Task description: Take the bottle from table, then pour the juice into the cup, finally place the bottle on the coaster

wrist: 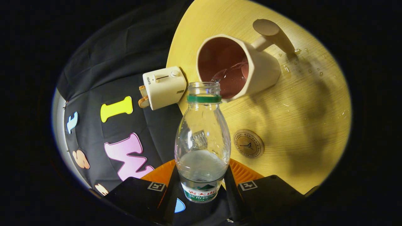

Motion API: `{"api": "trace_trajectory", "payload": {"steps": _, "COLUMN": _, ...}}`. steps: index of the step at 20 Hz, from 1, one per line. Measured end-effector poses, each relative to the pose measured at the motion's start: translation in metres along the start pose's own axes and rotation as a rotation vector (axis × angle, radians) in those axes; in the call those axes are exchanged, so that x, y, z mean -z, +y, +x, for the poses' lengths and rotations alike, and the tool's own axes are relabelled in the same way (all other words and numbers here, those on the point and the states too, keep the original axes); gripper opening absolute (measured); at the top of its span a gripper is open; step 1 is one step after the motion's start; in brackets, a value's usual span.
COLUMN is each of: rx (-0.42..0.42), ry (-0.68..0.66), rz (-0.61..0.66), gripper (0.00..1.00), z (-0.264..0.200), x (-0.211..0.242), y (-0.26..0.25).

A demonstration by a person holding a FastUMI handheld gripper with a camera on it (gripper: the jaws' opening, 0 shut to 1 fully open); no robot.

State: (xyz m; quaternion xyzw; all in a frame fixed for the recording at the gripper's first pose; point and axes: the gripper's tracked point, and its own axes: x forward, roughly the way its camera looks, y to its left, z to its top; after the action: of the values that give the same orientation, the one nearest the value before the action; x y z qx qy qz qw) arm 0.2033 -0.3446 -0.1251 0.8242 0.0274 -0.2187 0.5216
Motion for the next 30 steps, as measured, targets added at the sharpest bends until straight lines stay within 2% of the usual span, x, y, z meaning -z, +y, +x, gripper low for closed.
{"api": "trace_trajectory", "payload": {"steps": 30, "rx": -0.071, "ry": -0.007, "rz": 0.451, "gripper": 0.7, "z": -0.011, "x": -0.014, "y": 0.054}}
